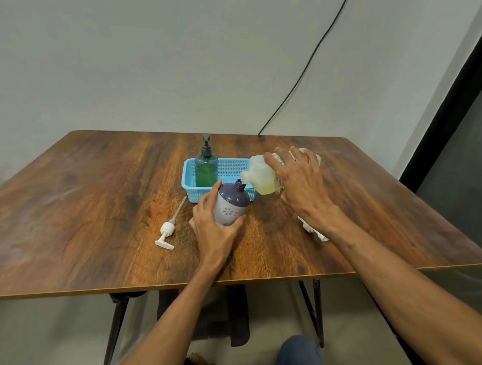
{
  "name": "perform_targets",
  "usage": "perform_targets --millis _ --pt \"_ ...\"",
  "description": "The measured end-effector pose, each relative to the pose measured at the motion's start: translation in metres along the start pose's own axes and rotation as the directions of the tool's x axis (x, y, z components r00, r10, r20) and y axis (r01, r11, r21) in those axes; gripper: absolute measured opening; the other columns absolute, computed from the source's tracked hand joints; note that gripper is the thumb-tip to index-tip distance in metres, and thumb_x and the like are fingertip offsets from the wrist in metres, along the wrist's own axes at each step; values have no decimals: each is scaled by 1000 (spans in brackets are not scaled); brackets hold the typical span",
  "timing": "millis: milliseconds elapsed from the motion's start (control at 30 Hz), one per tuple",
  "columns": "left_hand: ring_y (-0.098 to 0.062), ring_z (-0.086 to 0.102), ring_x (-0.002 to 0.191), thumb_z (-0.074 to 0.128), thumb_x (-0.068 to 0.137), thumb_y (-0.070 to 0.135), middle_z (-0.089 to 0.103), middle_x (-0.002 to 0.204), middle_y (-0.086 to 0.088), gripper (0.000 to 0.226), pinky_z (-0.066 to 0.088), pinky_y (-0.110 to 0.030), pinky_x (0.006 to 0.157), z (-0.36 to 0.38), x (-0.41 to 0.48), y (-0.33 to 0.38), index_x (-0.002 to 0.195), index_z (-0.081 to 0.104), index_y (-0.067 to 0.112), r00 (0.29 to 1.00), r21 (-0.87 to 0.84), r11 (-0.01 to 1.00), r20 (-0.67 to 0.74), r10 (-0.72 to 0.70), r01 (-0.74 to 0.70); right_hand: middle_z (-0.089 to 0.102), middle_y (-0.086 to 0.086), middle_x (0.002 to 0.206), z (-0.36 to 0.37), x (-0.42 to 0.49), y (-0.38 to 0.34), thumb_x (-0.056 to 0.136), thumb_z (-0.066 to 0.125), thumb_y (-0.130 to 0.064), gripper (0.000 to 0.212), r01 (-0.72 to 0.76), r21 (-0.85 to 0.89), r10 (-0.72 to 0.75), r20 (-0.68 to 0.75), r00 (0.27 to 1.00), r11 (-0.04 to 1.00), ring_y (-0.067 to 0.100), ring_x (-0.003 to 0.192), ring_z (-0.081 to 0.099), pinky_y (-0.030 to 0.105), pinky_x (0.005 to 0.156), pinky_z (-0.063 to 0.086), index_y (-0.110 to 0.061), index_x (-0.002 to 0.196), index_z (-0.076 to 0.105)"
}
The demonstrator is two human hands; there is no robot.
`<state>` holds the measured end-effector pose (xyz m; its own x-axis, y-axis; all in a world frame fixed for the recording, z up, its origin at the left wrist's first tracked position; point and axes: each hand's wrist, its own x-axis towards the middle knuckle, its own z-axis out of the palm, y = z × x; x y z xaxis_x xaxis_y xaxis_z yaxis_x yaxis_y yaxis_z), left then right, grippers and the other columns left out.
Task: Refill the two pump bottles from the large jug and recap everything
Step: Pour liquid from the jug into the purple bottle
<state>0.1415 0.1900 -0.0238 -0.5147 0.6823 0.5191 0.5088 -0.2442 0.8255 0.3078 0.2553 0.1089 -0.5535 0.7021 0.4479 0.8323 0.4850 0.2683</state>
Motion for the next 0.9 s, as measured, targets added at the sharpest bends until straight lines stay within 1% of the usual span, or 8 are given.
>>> perform_targets --millis 167,333,500,667,800,900 --pt "-11 49 122 82 72 44 54 139 3 89 44 -55 105 0 1 2 151 43 32 1000 0 1000 -12 9 -9 52 15 144 -1 0 0 66 87 -14 85 1 -14 -1 7 1000 1000 42 131 48 57 106 36 -20 141 46" --pt "-13 50 123 82 71 44 55 140 1 89 45 -57 104 0 0 2 150 44 30 1000 -3 1000 -23 8 -8 51 16 144 -1 1 -1 65 87 -13 87 6 -19 -6 9 1000 1000 42 131 47 58 107 37 -20 142 46" --pt "-11 48 122 82 71 43 53 141 3 89 47 -57 102 0 0 1 149 40 38 999 -6 1000 -31 10 -11 52 16 143 1 1 -1 64 87 -13 87 8 -22 -8 2 1000 1000 42 130 48 58 106 37 -21 140 46" --pt "-8 47 122 83 72 42 53 141 3 89 46 -57 103 0 0 0 150 41 36 999 -10 1000 -32 7 -8 53 16 143 1 2 -1 63 88 -11 88 7 -22 -7 3 1000 1000 43 130 48 58 106 37 -21 139 47" --pt "-10 48 123 83 72 42 52 141 4 89 47 -57 103 0 0 -1 149 41 38 999 -13 1000 -34 7 -8 55 16 139 2 3 -1 61 89 -10 87 12 -13 -12 -14 1000 1000 43 127 50 59 105 39 -20 137 49" --pt "-8 48 121 84 71 41 52 139 7 90 47 -57 102 0 0 -1 149 39 41 999 -10 1000 -38 19 -20 55 17 140 1 3 0 62 88 -9 86 14 -14 -14 -13 1000 1000 43 127 50 58 105 38 -20 138 48"
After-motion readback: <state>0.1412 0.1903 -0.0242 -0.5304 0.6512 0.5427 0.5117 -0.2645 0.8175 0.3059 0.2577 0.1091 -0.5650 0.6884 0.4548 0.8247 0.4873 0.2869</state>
